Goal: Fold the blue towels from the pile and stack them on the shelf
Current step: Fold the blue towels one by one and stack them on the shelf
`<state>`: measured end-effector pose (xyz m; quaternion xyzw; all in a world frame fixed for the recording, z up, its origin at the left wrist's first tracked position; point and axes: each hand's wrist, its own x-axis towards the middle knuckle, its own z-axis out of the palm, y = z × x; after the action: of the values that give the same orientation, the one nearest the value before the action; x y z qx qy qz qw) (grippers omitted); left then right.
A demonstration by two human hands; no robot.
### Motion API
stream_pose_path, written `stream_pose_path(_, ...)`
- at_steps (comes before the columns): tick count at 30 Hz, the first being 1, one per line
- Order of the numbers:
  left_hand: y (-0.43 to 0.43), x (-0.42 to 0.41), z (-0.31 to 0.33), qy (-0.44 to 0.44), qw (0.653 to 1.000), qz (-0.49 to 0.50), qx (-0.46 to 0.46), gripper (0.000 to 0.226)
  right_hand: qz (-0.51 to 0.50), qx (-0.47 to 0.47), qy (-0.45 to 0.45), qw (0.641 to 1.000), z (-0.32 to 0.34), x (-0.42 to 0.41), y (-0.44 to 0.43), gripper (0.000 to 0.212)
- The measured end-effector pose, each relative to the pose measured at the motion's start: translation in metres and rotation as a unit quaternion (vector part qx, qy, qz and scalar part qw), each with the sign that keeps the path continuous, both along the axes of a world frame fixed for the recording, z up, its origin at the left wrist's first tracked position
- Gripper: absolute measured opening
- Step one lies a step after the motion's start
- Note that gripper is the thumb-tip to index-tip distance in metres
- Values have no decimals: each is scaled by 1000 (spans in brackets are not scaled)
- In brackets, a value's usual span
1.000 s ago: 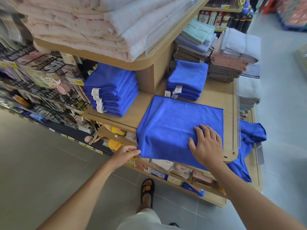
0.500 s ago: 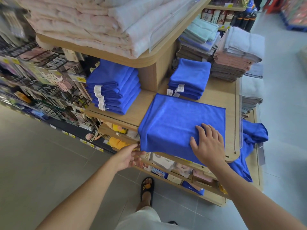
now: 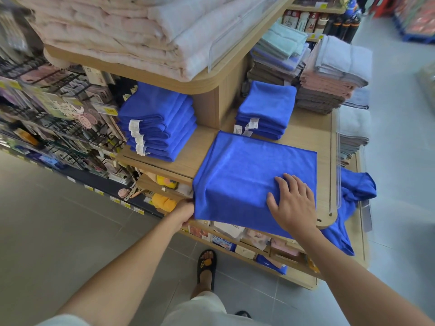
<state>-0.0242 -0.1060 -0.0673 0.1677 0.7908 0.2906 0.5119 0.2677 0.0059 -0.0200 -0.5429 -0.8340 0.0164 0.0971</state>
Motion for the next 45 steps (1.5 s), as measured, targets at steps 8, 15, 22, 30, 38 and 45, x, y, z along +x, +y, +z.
stream_pose_path(8, -60, -37, -26, -229, 968, 102, 29, 26, 0, 4, -2, 1000, -2, 1, 1, 63)
stream_pose_path(15, -59, -25, -14, -196, 977, 75, 38, 23, 3, 3, 1, 1000, -2, 1, 1, 63)
stream_pose_path(22, -14, 13, 42, 443, 824, -58, 349, 27, 5, 2, 0, 1000, -2, 0, 0, 64)
stream_pose_path(30, 74, 4, 45, 504, 799, -312, 103, 61, 22, -46, -38, 998, -5, 4, 5, 76)
stream_pose_path(38, 77, -32, 51, 490, 796, -328, 133, 58, 41, -79, -45, 995, 2, 11, 16, 85)
stream_pose_path(45, 74, -11, 42, 519, 765, -359, 127, 67, 15, -95, -34, 995, 3, 1, 39, 87)
